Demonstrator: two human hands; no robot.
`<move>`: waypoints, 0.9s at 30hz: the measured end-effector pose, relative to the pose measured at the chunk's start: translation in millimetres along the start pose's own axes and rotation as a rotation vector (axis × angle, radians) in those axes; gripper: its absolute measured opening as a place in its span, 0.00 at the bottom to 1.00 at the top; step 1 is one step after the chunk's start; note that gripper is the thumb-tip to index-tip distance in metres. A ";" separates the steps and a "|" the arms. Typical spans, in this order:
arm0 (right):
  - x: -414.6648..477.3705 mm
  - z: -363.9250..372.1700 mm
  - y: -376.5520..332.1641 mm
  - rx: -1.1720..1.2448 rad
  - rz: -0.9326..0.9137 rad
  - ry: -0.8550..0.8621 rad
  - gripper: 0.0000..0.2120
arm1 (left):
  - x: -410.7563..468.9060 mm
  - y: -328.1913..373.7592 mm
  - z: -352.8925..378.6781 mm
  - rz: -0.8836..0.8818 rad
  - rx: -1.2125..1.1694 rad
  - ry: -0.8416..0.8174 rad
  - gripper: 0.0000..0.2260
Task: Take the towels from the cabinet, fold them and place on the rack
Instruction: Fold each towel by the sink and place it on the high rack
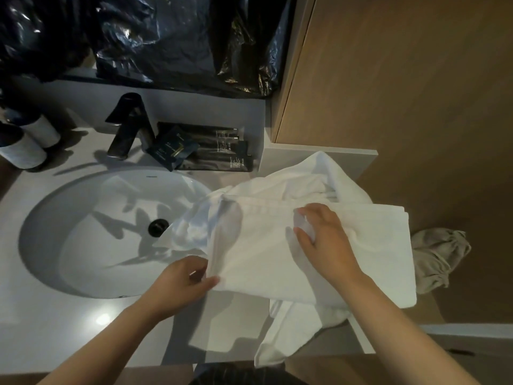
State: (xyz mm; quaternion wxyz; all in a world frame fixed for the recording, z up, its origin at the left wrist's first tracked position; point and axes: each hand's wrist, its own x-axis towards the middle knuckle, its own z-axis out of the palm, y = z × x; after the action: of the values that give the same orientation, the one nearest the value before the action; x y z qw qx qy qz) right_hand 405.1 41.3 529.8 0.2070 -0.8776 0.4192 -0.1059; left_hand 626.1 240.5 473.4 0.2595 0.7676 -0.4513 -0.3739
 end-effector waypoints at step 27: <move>46.4 12.0 -18.8 0.066 -0.142 -0.106 0.06 | 3.4 22.4 11.4 -0.178 -0.404 0.027 0.23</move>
State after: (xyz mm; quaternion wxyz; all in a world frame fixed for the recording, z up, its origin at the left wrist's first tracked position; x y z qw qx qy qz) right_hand 451.5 19.0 528.2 0.2499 -0.9022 0.3405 -0.0875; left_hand 606.8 226.6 482.1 0.3801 0.7418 -0.2939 -0.4679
